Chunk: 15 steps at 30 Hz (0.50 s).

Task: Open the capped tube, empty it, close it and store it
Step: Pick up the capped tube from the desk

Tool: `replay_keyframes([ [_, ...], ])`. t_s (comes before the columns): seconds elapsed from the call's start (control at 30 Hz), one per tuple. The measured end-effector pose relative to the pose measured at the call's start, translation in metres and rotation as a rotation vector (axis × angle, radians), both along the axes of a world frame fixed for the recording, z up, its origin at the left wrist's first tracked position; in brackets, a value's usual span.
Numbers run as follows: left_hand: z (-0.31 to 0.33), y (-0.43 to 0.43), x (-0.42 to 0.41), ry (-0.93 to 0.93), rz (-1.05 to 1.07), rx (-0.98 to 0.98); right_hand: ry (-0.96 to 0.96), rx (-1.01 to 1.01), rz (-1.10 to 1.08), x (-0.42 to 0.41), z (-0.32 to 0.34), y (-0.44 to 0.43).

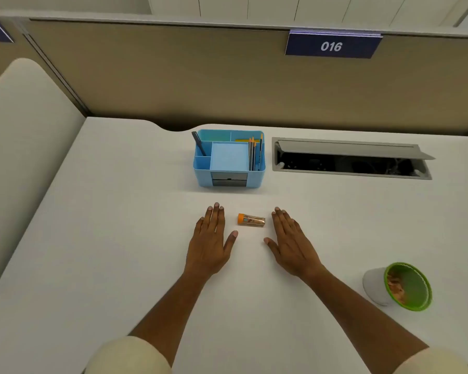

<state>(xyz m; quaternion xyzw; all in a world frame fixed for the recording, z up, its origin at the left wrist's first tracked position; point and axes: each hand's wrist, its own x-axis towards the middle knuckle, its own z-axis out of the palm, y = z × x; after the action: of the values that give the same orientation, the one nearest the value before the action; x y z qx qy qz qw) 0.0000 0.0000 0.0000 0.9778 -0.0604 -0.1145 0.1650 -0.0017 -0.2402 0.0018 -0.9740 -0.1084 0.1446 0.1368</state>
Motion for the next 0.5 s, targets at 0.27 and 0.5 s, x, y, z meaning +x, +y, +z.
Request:
replay_keyframes([
  [0.27, -0.014, -0.002, -0.006, 0.062, 0.004, 0.054, -0.005, -0.022, -0.012, -0.001, -0.003, 0.001],
  [0.5, 0.002, -0.008, 0.004, 0.06, 0.102, -0.041, -0.082, 0.05, -0.01, 0.032, 0.013, 0.036],
])
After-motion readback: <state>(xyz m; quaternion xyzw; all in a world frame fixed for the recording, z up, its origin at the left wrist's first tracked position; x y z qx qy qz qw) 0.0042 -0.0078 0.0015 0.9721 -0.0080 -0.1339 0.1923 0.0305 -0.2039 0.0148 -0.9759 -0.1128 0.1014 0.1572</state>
